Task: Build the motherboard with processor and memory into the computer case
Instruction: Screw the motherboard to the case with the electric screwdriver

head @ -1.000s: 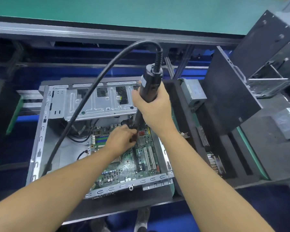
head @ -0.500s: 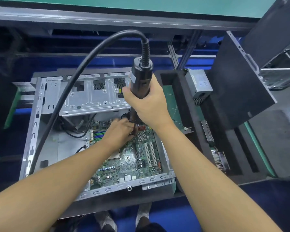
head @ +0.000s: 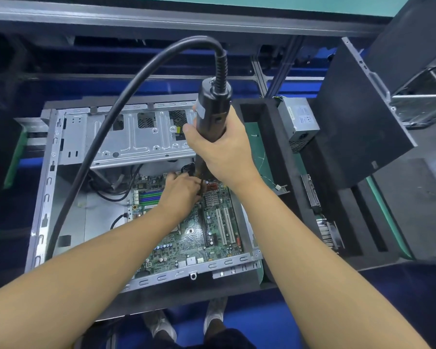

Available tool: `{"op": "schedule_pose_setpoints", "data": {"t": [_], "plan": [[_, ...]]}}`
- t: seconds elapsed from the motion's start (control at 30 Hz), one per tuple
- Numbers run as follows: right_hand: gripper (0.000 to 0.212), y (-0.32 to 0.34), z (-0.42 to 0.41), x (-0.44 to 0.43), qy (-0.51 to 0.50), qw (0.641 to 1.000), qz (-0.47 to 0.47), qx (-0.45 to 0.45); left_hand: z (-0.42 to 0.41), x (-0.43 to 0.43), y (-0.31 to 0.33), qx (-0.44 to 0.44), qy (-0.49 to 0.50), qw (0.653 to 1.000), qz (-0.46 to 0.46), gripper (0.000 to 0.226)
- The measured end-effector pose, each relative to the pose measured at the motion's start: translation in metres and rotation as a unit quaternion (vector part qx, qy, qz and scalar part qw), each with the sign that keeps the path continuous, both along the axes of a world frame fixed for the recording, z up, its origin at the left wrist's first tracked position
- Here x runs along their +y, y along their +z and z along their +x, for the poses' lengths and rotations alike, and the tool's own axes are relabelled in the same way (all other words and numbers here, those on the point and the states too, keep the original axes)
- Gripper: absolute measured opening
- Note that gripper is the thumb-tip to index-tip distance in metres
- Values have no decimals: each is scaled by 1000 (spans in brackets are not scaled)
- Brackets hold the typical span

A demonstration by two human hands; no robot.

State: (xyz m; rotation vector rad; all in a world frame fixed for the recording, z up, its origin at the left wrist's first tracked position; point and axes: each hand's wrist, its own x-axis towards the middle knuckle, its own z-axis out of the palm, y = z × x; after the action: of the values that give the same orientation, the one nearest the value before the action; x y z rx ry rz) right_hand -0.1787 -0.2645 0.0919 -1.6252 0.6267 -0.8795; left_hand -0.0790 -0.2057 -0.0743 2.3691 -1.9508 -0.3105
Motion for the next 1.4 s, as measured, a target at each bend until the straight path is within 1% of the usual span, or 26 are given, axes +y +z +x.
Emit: {"op": "schedule_pose_setpoints", "data": {"t": [0.07,0.17,0.23,0.27,0.3,0.4,0.47,0.53,0.7,0.8,0.93,1.03,1.13,1.33,1.4], "plan": [[27,-1,-2,-2,-6,1000,7,-5,0,2,0,19,-16,1000,-12,13],[27,-3,-3,0,-2,1000,6,2,5,6,1,90,-25,994,-49,19],[30,-3,-1,3,10,1000,1,7,10,8,2,138,-22,989,-50,21],[31,-4,-1,4,18,1000,-2,7,13,9,2,145,-28,988,-47,23],[31,-4,0,4,25,1000,-5,8,16,12,1,134,-37,989,-47,28],[31,-4,1,3,33,999,-1,14,28,23,-3,45,-59,995,-61,47],[30,-4,2,2,36,999,4,15,32,28,-4,23,-48,996,-69,56],[28,-5,3,2,43,999,4,20,33,31,-3,22,-21,998,-64,62],[20,-9,5,1,37,998,-12,45,41,38,-4,68,22,996,-56,54],[17,-11,5,0,20,998,-10,54,41,37,-3,64,21,996,-52,52],[29,-13,6,0,11,999,6,43,40,34,-1,62,19,997,-47,50],[19,-14,7,-2,9,999,6,54,39,34,-2,72,23,996,-49,49],[18,-14,6,-2,10,997,1,71,39,34,-2,72,25,996,-43,48],[22,-10,5,-1,15,999,16,46,37,32,0,85,24,996,-29,48],[23,-4,6,1,27,999,9,35,35,33,5,104,21,994,-30,46]]}}
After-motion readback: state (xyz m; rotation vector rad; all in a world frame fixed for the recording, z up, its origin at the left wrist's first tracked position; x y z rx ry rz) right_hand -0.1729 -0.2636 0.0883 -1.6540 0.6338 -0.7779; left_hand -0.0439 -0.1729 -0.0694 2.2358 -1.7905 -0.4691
